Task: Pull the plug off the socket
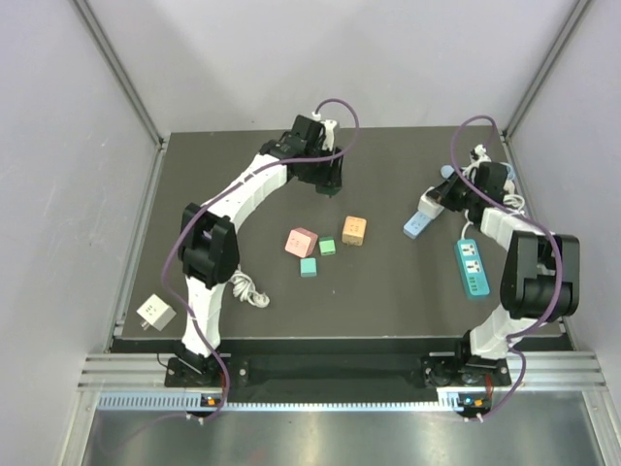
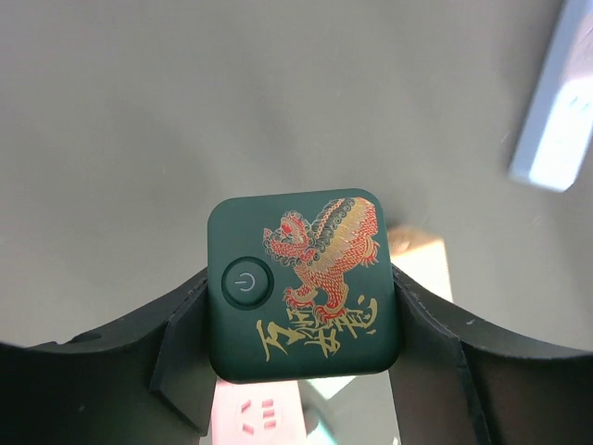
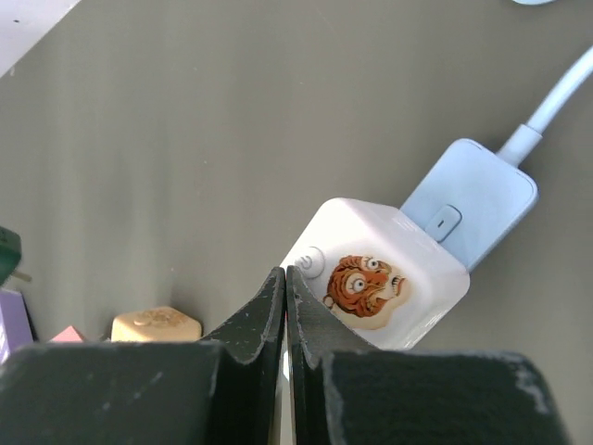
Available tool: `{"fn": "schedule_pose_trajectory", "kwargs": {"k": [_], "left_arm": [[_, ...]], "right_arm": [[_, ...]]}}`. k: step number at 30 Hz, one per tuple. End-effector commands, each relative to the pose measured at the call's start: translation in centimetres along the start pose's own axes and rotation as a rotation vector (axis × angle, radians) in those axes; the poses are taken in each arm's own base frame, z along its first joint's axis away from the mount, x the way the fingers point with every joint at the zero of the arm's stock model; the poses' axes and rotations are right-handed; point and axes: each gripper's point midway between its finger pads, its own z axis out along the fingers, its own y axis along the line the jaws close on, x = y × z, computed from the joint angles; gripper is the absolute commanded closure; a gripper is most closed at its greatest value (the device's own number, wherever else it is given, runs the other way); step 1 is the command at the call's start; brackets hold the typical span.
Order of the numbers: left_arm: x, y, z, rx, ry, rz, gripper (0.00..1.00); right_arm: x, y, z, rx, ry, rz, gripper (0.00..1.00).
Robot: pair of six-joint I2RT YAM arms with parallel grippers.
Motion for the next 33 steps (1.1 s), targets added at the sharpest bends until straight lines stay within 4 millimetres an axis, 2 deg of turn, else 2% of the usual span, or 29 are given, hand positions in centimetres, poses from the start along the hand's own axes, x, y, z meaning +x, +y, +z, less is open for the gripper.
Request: {"fn": "schedule_pose_trajectory", "kwargs": {"k": [1,6,10,14,16,17,18,21,23,24,25,29,31,32,33], "left_arm": [[2.8,0.2,-1.0,-0.060,0.112,0.045,0.89],[4.7,1.6,-0.2,-0.123,0.170,0.043,0.85],[6.3,2.6,0.9,-0.155,0.228,0.044,0.84],[7.5,3.9,2.4,-0.201,0.276,0.052,0.81],[7.8,4.1,2.7,-0.209,0.295,0.048,0.66],[8.1,4.8,3.0,-0.244,0.306,0.050,0.62],[8.3,5.0,2.9,-0.255,0.316,0.045,0.53],[7.3,4.9,2.5,-0.270,0.285,0.031,0.43],[6.0,4.5,1.8,-0.261,0.236,0.023,0.17],[5.6,4.3,1.5,-0.256,0.219,0.024,0.15],[5.1,4.1,1.4,-0.247,0.196,0.025,0.04],[3.2,3.6,-0.5,-0.244,0.124,0.040,0.02],[2.4,3.3,-1.1,-0.237,0.099,0.039,0.02],[1.4,2.7,-1.9,-0.222,0.061,0.040,0.02],[0.6,2.2,-2.2,-0.204,0.031,0.039,0.02]], "right_arm": [[6.3,-3.4,-1.4,0.160,0.192,0.042,1.00],[4.3,-1.0,-2.2,0.113,0.152,0.017,0.99],[2.7,0.6,-3.9,0.090,0.101,-0.020,0.99],[2.4,1.6,-5.4,0.076,0.078,-0.038,0.98],[2.3,2.0,-6.0,0.065,0.064,-0.043,0.98],[2.4,2.1,-6.2,0.061,0.066,-0.044,0.98],[2.7,2.0,-6.3,0.062,0.068,-0.043,0.98],[2.9,1.9,-6.8,0.070,0.068,-0.050,0.98],[3.0,1.8,-7.0,0.072,0.066,-0.051,0.98],[3.1,1.6,-7.0,0.072,0.070,-0.044,0.97],[3.1,1.6,-7.0,0.070,0.069,-0.042,0.97],[3.0,1.0,-7.1,0.075,0.071,-0.022,0.96],[2.6,0.0,-7.4,0.088,0.062,-0.001,0.95],[2.4,-0.1,-7.6,0.080,0.059,0.008,0.95],[1.8,-1.2,-7.8,0.095,0.045,0.035,0.94]]}}
